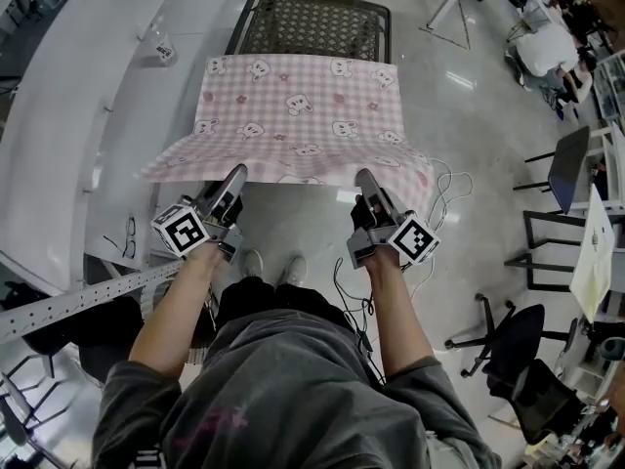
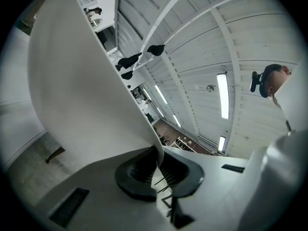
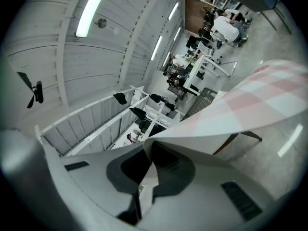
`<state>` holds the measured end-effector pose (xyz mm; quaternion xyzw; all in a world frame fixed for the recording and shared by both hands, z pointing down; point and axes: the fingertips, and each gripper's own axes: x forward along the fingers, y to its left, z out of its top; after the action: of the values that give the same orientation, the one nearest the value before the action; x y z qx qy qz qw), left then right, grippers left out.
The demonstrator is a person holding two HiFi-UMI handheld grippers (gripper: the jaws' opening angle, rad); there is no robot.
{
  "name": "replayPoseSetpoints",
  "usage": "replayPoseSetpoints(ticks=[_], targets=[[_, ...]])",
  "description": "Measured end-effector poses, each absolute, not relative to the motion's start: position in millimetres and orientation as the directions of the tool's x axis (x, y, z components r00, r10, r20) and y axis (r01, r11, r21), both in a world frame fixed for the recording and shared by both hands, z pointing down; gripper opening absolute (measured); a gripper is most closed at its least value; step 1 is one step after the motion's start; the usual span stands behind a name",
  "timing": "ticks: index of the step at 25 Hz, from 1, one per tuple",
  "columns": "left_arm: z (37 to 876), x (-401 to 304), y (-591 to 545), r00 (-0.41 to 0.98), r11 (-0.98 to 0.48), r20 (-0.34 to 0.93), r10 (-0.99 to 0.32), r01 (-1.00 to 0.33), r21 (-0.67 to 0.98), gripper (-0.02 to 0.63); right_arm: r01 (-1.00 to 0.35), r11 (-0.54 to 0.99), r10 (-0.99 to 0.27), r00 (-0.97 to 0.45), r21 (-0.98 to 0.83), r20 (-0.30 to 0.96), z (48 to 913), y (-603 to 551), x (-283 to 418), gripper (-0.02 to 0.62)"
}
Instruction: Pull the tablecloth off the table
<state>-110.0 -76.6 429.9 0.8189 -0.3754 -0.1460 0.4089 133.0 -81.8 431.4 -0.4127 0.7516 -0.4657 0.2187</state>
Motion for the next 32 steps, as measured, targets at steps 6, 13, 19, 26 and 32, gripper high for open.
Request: replayPoseSetpoints(ticks=[6,13,19,26,32], targets=[[398,-123,-58,0.687,-0.427,0.031,-0.726,-0.485,0.763,0.003,-0.429,0.242,-0.841,-0.541,-0.871,0.033,396,-56,120,0.006],[351,-124,-42,0.708,-0.488,-0.005,-0.706,-0.481,0.728,0.005,-0.446,0.279,-0.855,-0.519,-0.850,-0.008,354,-32,117,0.006],[311,-129,-41,0.715,-0.538,-0.069,-0.696,-0.456,0.709,0.005,-0.452,0.317,-0.863,-0.502,-0.834,-0.056,315,-28,111,0.006],[298,-133,-34,0.718,-0.541,-0.079,-0.692,-0.443,0.715,0.011,-0.473,0.317,-0.865,-0.499,-0.822,-0.047,299,-20,106,0.008],[299,-129,-32,0.722,-0.526,-0.068,-0.688,-0.433,0.732,0.011,-0.484,0.297,-0.869,-0.495,-0.823,-0.022,298,-19,106,0.009]])
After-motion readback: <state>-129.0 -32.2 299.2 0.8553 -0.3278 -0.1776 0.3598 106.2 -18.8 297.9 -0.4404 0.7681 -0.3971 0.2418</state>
